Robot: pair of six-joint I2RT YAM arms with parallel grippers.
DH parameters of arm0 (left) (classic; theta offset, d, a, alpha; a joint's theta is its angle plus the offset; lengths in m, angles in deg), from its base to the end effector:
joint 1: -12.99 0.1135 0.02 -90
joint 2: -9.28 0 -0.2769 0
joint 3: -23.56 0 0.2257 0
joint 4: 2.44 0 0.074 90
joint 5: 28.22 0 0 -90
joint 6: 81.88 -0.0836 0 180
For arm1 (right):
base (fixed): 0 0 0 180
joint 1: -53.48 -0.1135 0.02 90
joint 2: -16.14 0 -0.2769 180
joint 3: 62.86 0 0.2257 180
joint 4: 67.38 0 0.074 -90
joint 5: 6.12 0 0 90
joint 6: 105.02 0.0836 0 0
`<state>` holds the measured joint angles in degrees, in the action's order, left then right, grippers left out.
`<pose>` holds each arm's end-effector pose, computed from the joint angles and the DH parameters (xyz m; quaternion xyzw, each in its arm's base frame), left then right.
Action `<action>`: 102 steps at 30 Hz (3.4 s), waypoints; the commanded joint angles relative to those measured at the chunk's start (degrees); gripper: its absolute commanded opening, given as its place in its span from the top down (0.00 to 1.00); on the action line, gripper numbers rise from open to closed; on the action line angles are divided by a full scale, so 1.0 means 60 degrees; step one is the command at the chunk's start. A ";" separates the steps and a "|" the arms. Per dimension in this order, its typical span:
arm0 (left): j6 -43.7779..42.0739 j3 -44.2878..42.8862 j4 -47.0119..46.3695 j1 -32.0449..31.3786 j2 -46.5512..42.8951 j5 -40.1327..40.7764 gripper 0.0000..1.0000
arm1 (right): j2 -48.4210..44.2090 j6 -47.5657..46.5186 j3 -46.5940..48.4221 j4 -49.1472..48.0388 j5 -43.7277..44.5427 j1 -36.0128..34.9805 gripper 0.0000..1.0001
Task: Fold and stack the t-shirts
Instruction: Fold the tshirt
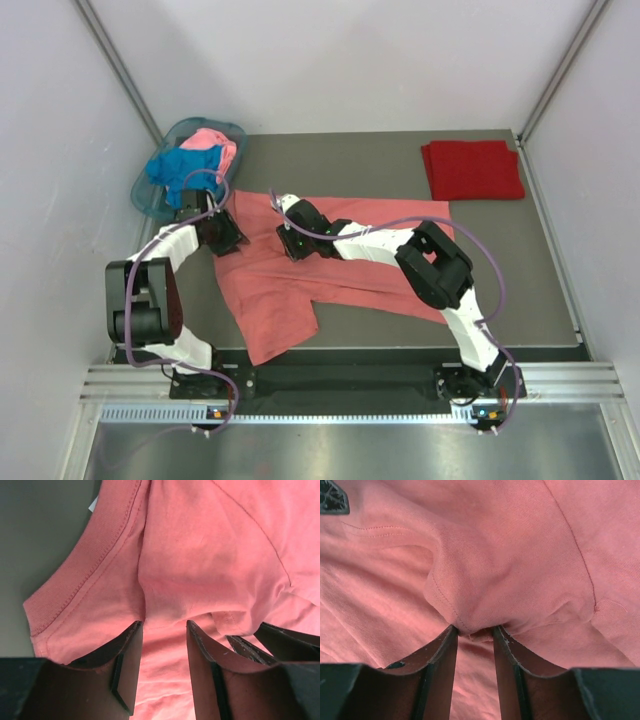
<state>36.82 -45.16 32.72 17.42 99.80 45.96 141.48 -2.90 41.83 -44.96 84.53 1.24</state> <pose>0.3171 0.0017 0.1771 -0.2332 0.9213 -0.1882 0.2476 0.3109 0.3998 0.1522 -0.3125 0.8624 0.2077 0.3398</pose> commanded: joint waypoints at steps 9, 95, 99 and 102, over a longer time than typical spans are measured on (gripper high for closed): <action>0.0196 0.0752 -0.1020 0.0039 0.0001 -0.0411 0.55 | -0.0089 0.0060 -0.0011 -0.0215 0.0112 -0.0154 0.65; 0.0020 -0.3040 -0.0288 -0.0005 0.1698 -0.1013 0.64 | -0.3107 0.2316 -0.2296 0.0926 0.0419 0.3286 0.67; -0.0068 -0.3655 -0.0289 -0.0020 0.2854 -0.0807 0.64 | -0.2843 0.2564 -0.2252 0.1510 0.0873 0.4354 0.67; -0.0097 -0.4065 0.0164 -0.0020 0.3486 -0.0062 0.65 | -0.2653 0.2770 -0.2355 0.2023 0.1473 0.4912 0.67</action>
<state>37.15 -66.03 34.01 17.35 118.84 42.62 125.20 11.35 25.86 -37.11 89.29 28.34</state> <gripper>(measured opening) 0.355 0.327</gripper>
